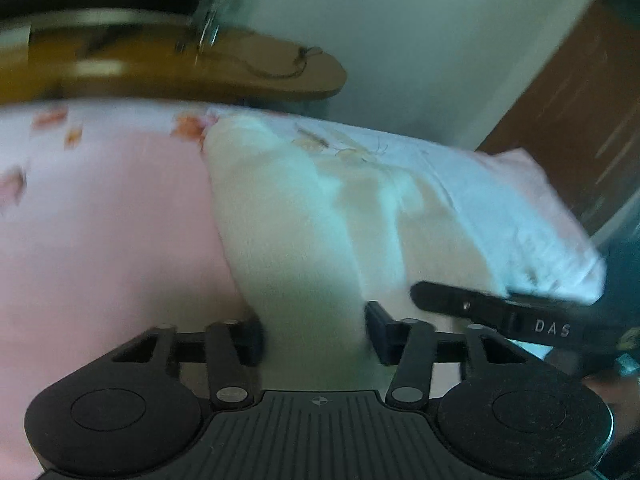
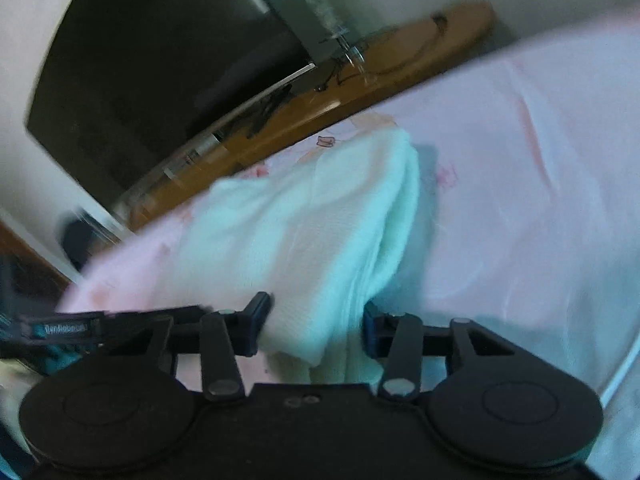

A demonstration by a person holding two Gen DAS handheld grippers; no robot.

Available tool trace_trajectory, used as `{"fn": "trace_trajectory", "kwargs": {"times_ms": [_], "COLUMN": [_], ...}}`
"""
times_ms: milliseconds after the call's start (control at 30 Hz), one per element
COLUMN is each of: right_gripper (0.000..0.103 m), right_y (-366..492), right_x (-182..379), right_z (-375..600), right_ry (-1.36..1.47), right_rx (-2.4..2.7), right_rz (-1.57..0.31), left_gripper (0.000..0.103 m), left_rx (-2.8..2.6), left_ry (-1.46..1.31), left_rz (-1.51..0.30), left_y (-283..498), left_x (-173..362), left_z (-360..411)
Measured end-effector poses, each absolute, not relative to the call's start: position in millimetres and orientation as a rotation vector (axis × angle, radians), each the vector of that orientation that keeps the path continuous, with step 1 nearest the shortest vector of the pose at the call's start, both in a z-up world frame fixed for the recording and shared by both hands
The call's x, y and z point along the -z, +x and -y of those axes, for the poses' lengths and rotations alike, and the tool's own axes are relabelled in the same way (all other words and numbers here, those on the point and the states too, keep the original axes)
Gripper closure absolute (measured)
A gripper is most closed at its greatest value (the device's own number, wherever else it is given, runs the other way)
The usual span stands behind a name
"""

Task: Fold small clothes
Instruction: 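Grasp the sweater end with both tools and fold it over in half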

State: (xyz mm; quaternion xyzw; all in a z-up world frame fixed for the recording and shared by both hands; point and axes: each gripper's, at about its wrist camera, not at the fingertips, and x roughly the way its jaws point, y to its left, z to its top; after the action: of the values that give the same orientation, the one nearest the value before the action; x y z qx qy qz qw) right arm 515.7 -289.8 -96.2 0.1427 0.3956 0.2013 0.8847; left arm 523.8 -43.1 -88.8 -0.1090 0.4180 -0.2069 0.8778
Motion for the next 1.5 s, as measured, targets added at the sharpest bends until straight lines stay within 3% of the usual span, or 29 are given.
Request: {"fn": "trace_trajectory", "kwargs": {"times_ms": [33,167,500,800,1200,1500], "right_gripper": [0.066,0.072,0.073,0.073,0.073,0.073], "right_y": [513.3,495.9,427.2,371.6,330.3,343.0], "right_x": [91.6,71.9,17.6,-15.3,9.4,52.8], "right_z": [283.4,262.9,232.1,183.0,48.4,-35.1], "right_ry": [0.258,0.143,0.024,0.019,0.041,-0.011], "right_rx": [-0.398,-0.346,-0.319,-0.393,-0.58,-0.63], "right_rz": [-0.816,-0.757,-0.662,-0.637,-0.701,-0.743], "left_gripper": [0.067,0.068,0.068,0.068,0.068,0.068], "left_rx": [0.419,0.395,0.363,0.277,0.064,-0.048], "left_ry": [-0.189,-0.015,0.096,0.132,0.125,0.157], "left_rz": [-0.855,-0.794,-0.703,-0.67,-0.742,-0.8], "left_y": [521.3,504.0,445.1,365.1,279.0,289.4], "left_x": [82.5,59.2,-5.5,-37.5,-7.7,31.7], "left_z": [49.6,74.3,65.9,10.5,-128.3,-181.8]}}
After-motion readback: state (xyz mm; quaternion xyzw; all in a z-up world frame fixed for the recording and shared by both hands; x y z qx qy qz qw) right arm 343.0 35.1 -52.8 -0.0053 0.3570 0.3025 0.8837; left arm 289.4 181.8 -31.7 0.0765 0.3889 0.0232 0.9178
